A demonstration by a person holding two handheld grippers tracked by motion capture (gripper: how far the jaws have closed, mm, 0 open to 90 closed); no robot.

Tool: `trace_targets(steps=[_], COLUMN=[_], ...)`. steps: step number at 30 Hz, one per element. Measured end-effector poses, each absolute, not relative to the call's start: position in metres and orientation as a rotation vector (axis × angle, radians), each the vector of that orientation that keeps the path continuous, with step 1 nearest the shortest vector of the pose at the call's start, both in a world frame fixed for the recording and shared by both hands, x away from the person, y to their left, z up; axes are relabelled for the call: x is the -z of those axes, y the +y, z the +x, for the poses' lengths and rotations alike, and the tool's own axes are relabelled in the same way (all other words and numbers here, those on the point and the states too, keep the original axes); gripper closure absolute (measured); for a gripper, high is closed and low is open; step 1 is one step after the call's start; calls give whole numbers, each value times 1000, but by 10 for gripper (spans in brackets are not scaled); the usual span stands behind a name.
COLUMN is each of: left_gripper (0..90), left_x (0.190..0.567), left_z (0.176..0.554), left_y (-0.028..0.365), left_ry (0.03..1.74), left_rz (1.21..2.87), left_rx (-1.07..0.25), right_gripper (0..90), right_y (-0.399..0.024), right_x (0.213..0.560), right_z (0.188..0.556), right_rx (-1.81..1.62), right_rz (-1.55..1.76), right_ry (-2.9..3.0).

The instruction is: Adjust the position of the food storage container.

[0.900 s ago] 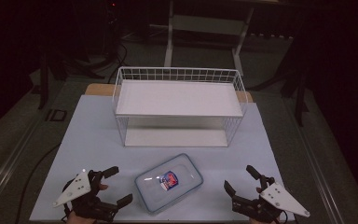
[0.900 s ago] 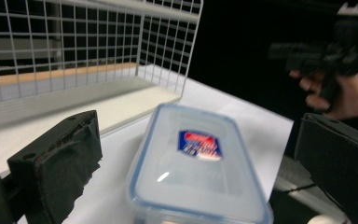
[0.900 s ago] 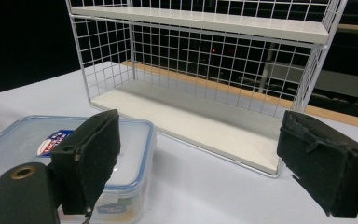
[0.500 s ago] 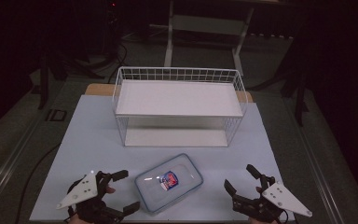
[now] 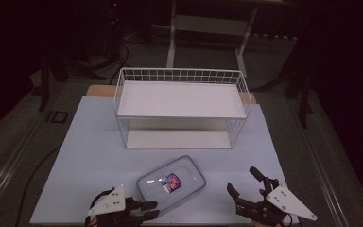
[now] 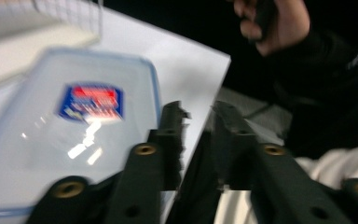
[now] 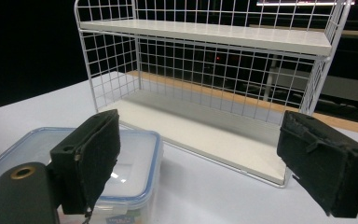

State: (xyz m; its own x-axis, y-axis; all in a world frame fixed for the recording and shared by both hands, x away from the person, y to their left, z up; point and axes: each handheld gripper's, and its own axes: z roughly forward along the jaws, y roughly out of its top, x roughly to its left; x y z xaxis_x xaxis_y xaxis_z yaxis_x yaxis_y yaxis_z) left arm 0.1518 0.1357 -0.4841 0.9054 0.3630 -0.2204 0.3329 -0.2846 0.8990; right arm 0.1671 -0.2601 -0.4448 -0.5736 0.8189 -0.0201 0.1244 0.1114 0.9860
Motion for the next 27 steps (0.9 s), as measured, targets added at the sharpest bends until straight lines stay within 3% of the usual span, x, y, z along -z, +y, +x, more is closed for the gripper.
trace_targets(steps=[1,2,3,10,18,27], left_gripper=[830,830,887,891,893,892], left_x=[486,489,491,510,515,517], left_z=[152,151,151,152,153,166], left_y=[134,131,130,117,115,129], left_ry=[512,508,507,528,528,645], left_rz=[1907,1932,1945,2056,2107,2072], left_rx=[-19,-19,-16,55,-13,-41], right_gripper=[130,130,130,131,130,130], right_y=[-260,-260,-260,-260,-260,-259], right_x=[445,445,445,446,447,447], right_z=[167,167,167,168,169,169], right_rx=[-1508,-1508,-1508,-1510,-1512,-1519], right_rz=[918,918,921,927,928,932], right_ry=[1801,1801,1804,1812,1817,1820])
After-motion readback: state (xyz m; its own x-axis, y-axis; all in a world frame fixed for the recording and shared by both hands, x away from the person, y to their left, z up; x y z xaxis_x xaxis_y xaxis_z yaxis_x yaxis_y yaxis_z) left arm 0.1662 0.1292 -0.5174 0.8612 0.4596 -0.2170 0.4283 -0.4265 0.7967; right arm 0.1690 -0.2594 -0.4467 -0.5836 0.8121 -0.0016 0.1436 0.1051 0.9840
